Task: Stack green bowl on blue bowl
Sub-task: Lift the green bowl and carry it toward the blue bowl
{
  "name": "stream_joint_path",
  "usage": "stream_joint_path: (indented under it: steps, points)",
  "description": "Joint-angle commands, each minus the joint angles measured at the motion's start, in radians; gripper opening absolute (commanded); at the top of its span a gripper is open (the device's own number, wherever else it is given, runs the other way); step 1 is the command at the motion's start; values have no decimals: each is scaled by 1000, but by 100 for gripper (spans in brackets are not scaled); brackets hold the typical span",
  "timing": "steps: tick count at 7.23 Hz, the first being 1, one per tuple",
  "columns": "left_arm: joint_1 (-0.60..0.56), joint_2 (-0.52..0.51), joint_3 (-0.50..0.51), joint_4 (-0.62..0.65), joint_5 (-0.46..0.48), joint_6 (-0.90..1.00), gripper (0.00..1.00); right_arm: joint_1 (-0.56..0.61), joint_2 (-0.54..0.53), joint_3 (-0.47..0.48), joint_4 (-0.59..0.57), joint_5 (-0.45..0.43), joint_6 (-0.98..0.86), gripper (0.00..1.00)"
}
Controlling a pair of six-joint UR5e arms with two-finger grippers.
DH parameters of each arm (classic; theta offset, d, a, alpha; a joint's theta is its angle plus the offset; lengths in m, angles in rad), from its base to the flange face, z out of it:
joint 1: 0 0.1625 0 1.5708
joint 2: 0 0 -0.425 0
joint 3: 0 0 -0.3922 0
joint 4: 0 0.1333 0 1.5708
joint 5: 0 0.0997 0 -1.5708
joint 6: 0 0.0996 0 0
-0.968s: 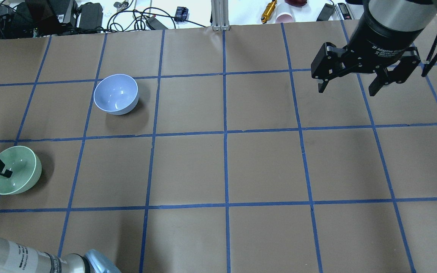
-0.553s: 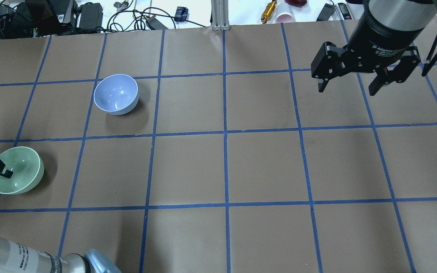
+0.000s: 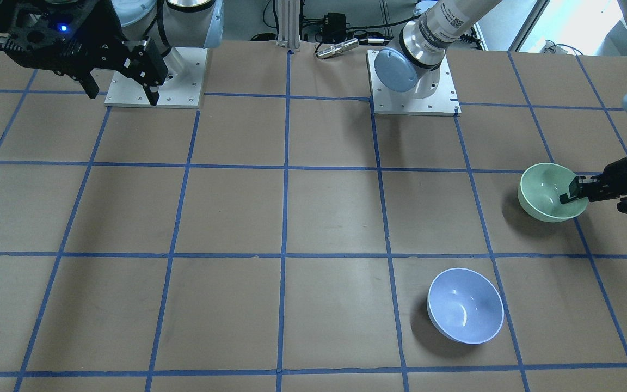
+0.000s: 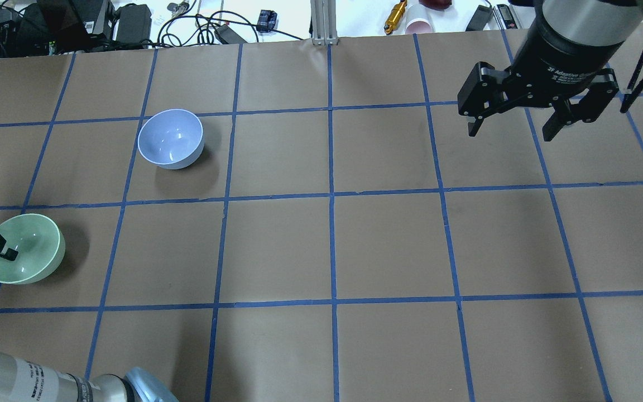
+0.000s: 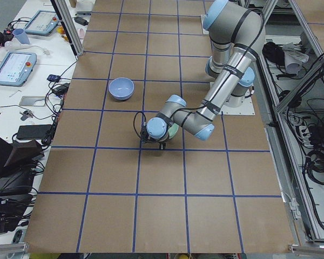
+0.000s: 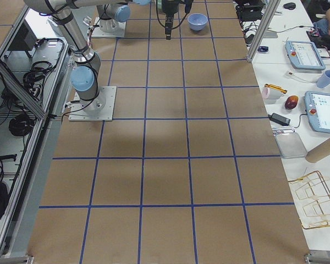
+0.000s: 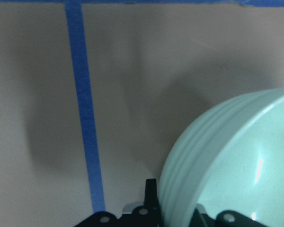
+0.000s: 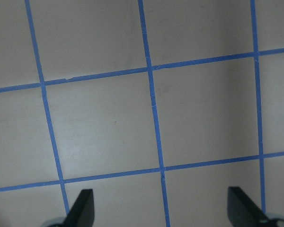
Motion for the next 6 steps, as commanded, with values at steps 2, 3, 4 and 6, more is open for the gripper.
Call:
stream_joint_path:
  steps: [2,3,4,6]
  points:
    - [-59,81,64,-146,-56,-24,0,0,0,1,1,0,0,100]
    - [-71,107,107,-186,-58,-23,0,0,0,0,-1,0,0,100]
    - [-114,125,135,-231,-80,-31,0,0,0,1,-1,0,0,100]
    - [-261,135,150,-222,-166,-181,0,0,0,0,1,0,0,100]
